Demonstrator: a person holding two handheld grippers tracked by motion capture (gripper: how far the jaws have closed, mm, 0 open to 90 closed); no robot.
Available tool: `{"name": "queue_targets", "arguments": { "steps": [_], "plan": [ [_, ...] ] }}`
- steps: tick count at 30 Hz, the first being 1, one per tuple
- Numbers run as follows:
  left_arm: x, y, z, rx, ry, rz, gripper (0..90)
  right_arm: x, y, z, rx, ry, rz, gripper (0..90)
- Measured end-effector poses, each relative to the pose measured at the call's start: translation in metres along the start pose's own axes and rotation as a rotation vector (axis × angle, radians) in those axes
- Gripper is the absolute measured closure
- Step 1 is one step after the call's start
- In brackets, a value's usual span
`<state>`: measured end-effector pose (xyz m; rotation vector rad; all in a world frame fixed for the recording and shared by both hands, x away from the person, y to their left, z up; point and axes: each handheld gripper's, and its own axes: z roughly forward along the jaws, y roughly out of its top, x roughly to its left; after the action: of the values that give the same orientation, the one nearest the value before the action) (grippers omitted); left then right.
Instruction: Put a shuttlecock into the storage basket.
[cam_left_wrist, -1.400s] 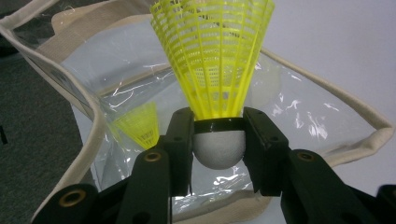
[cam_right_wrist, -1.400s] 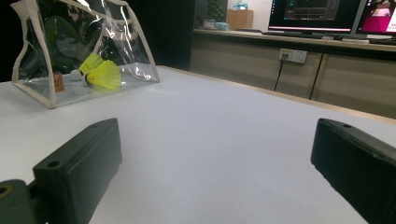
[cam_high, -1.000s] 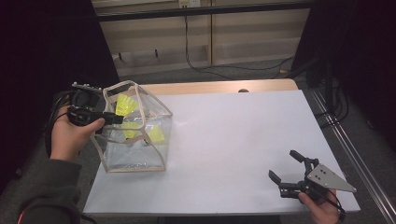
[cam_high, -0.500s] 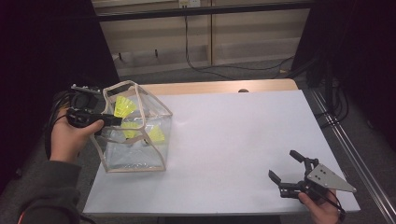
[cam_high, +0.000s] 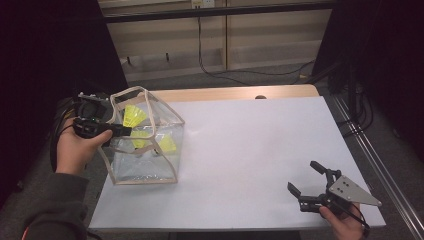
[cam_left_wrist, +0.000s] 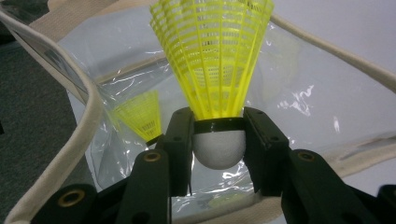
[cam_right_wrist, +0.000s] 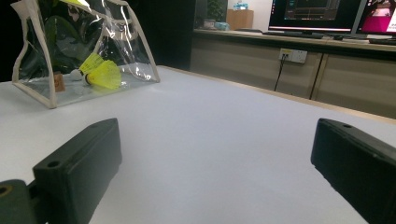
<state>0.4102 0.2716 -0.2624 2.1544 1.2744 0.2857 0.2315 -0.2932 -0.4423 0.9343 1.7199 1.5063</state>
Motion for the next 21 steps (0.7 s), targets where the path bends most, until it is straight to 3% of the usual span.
{"name": "queue_targets", "arguments": {
  "steps": [14, 21],
  "plan": [
    [0.0015, -0.0028, 0.0058, 0.001, -0.001, -0.010, 63.8, -0.0001, -0.0004, 0.0003, 0.001, -0.003, 0.000, 1.6],
    [0.0021, -0.0027, 0.0050, -0.006, -0.006, -0.021, 57.0, -0.0001, -0.0004, 0.0004, 0.000, -0.003, -0.001, 1.6]
  ]
}}
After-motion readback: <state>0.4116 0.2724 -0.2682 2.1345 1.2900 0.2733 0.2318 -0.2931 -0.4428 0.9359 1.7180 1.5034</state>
